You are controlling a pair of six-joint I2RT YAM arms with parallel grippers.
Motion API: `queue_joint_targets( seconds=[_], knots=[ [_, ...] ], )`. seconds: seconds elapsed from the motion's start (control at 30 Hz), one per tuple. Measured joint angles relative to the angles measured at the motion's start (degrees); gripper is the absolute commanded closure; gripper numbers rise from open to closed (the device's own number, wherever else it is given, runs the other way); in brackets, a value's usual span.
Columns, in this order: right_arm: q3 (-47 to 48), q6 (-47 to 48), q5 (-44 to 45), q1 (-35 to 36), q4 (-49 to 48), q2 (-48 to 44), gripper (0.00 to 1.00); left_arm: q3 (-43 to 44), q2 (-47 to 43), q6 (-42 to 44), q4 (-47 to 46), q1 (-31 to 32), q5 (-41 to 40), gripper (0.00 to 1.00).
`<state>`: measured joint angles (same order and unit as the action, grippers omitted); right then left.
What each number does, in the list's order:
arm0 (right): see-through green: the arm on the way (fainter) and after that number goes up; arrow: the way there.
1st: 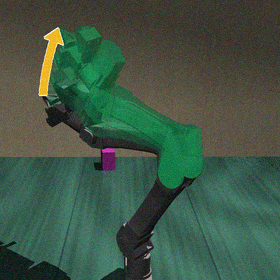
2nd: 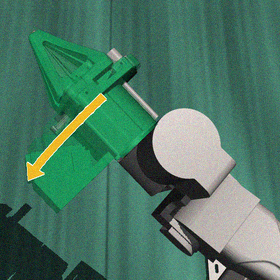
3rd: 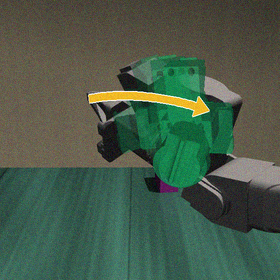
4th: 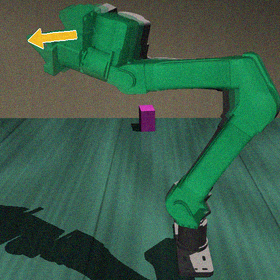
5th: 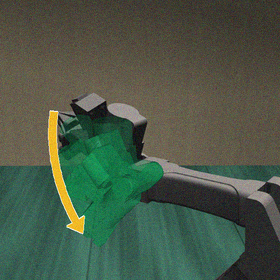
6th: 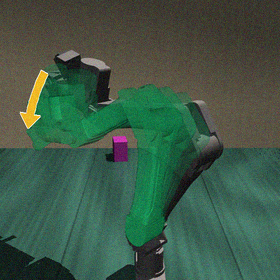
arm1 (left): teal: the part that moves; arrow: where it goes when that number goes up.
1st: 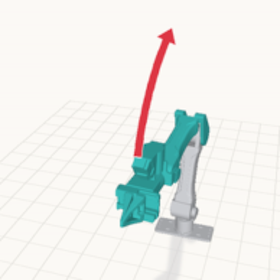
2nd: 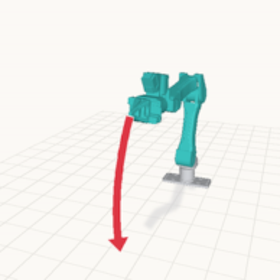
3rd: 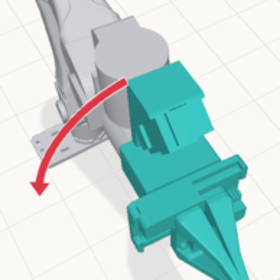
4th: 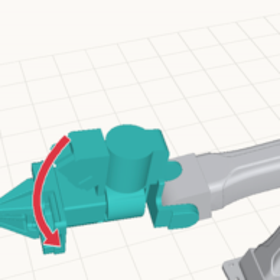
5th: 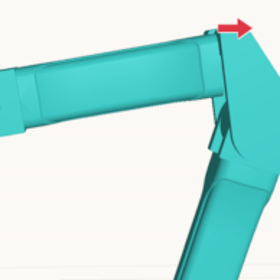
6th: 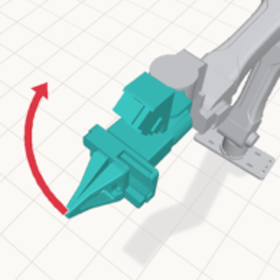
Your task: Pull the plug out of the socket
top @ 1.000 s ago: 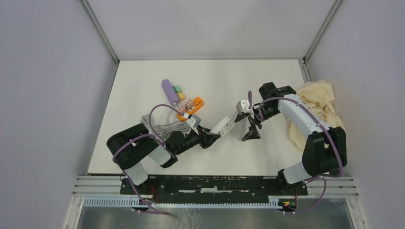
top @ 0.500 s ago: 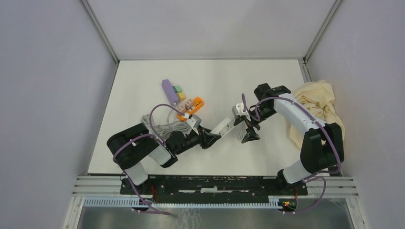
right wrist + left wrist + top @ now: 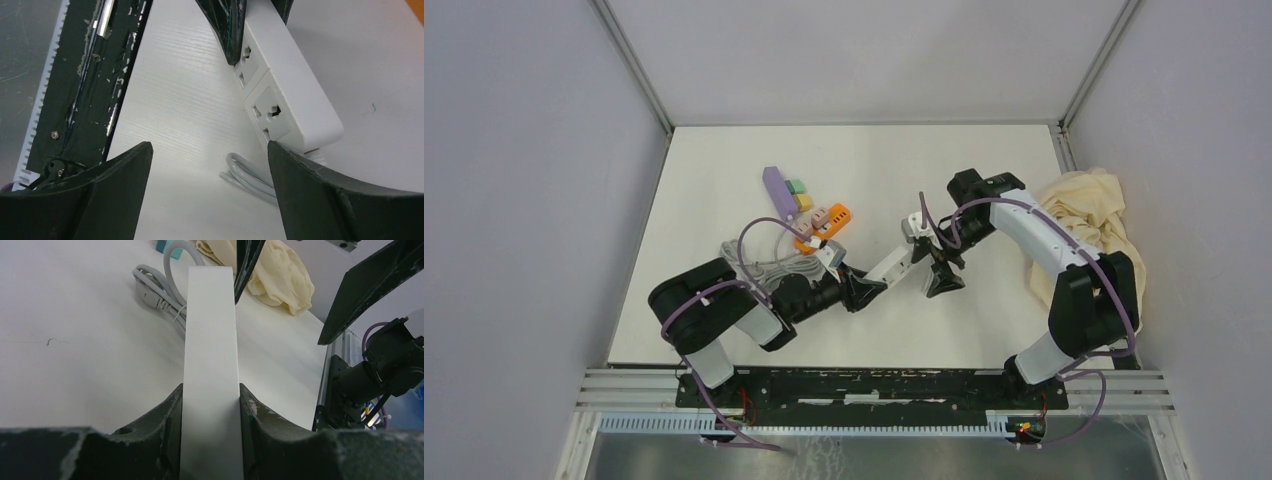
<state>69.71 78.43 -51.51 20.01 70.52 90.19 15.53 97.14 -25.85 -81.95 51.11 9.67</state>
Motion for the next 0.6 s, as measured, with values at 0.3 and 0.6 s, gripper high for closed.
queue_joint_targets(
  seconds=[0.3, 0.6],
  knots=[
    [9.46, -0.24, -4.07, -0.02, 6.88, -0.9, 0.13, 1.18, 0.2, 0.02, 0.5, 0.0, 1.51, 0.97],
    [3.1, -15.45, 1.64, 0.28, -9.66, -1.9, 0.13, 4.55, 0.76, 0.87, 4.11, 0.02, 5.27, 0.97]
  ],
)
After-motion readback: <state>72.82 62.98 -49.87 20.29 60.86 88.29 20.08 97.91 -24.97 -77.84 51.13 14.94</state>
